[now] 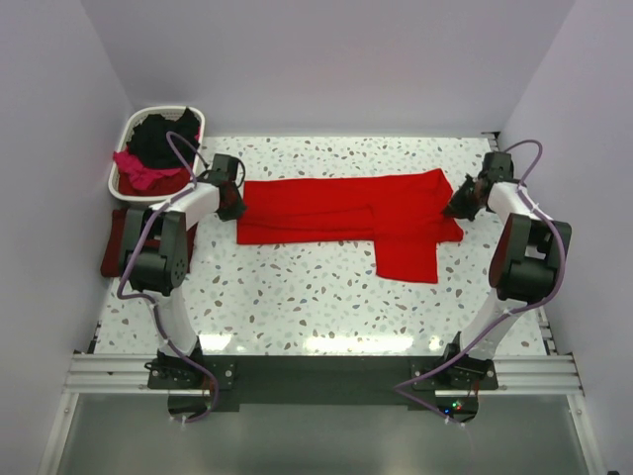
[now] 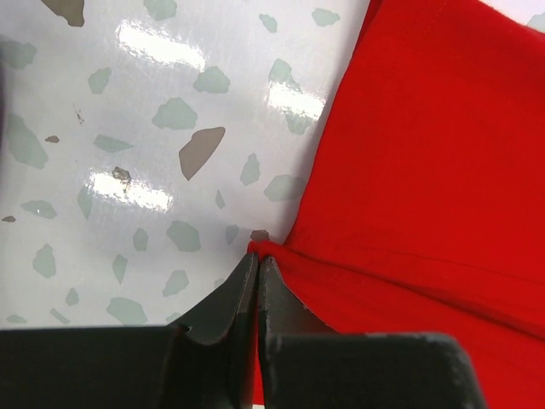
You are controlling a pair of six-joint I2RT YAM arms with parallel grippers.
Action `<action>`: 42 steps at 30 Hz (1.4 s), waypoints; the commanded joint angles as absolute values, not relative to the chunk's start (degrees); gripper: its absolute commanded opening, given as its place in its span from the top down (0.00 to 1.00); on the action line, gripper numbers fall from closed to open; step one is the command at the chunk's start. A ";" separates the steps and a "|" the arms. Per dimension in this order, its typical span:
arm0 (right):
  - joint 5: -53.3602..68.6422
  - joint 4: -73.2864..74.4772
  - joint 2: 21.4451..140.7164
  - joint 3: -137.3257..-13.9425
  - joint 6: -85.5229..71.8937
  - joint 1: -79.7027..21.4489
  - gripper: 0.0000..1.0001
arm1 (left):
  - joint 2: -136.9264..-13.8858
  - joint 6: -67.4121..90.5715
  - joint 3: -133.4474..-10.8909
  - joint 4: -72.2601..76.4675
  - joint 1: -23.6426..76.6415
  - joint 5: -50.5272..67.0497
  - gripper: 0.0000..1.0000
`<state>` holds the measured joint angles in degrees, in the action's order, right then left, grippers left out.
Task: Fold and stack the t-shirts
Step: Fold the tshirt
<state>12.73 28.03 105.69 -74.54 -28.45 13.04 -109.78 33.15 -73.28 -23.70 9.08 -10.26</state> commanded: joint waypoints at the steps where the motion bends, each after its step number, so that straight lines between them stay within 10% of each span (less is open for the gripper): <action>1: 10.72 25.14 104.23 -76.73 -28.04 13.01 1.00 | -108.72 31.38 -73.65 -21.36 9.14 -11.95 0.94; 12: 8.61 25.13 107.23 -77.95 -25.67 12.83 0.89 | -109.07 31.64 -73.83 -21.80 9.05 -12.39 0.80; 27: -4.39 34.98 89.13 -71.83 -21.71 2.13 0.35 | -93.97 30.50 -71.10 -23.90 11.60 -17.48 0.46; 42: -5.71 35.95 78.66 -49.49 -23.64 -14.94 0.33 | -69.28 24.61 -52.67 -24.79 17.84 -25.75 0.09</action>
<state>-3.62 36.82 79.92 -51.22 -22.59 -13.89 -73.34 26.87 -56.53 -25.28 17.87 -22.41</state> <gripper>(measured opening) 0.670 0.903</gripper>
